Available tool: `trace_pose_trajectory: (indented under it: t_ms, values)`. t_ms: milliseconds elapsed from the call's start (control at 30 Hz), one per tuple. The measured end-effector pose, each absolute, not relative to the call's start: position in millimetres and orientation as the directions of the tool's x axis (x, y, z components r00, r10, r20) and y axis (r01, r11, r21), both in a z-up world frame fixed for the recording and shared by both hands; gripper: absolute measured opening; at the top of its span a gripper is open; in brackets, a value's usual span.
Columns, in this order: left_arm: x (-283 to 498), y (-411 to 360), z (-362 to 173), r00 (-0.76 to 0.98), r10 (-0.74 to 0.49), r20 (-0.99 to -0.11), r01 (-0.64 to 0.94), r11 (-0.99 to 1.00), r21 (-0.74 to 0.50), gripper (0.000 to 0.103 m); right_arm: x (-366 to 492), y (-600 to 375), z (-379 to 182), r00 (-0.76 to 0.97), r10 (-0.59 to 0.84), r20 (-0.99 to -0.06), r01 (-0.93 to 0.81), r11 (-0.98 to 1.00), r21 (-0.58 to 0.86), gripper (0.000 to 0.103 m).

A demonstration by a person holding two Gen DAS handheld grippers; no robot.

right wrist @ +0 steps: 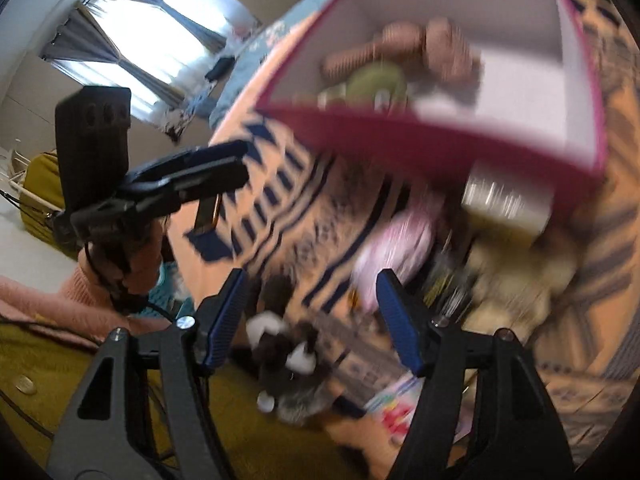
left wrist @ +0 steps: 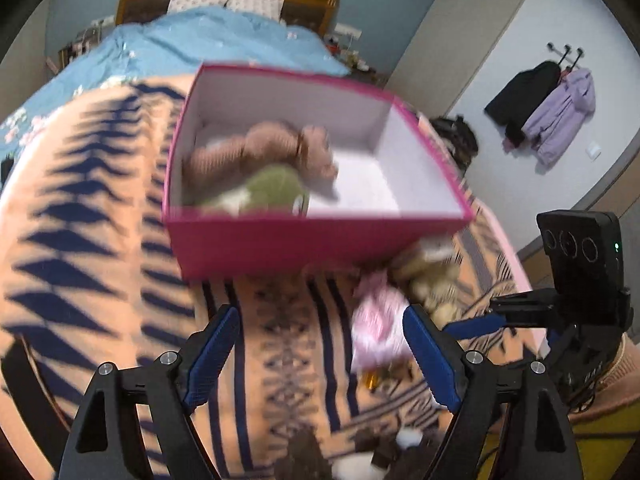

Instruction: Organize objects

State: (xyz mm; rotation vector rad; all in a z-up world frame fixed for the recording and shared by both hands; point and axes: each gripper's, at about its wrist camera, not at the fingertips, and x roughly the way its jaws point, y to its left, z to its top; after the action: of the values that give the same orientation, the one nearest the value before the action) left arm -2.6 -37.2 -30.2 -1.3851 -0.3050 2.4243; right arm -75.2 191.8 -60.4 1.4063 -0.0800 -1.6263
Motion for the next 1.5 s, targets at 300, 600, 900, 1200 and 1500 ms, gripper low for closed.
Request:
trace_pose_trajectory:
  t_ms: [300,600,900,1200,1500]
  values:
    - [27.1,-33.2,-50.7,-0.418,0.370,-0.830,-0.156,-0.929,-0.335,0.085,-38.6,188.0,-90.7,0.264,-0.613,-0.744,0.605,-0.495,0.623,0.066]
    - [37.7,-35.5,-57.7,-0.406,0.355,-0.842,-0.125,-0.934,-0.334,0.085,-12.8,175.3,-112.4,0.367,-0.505,-0.781,0.651,-0.460,0.604,0.066]
    - [42.6,-35.7,-61.6,-0.395,0.368,-0.842,-0.116,-0.929,-0.352,0.083,-18.9,180.1,-119.4,0.382,-0.537,-0.752,0.620,-0.455,0.639,0.048]
    - [50.2,-19.8,-68.5,-0.313,0.412,-0.856,-0.207,-0.909,-0.362,0.082,-59.8,196.7,-105.4,0.268,-0.620,-0.737,0.564,-0.519,0.642,0.044]
    - [57.0,-1.7,-96.2,-0.212,0.396,-0.893,-0.241,-0.907,-0.345,0.076,-61.3,202.9,-108.6,0.200,-0.623,-0.756,0.544,-0.572,0.614,0.050]
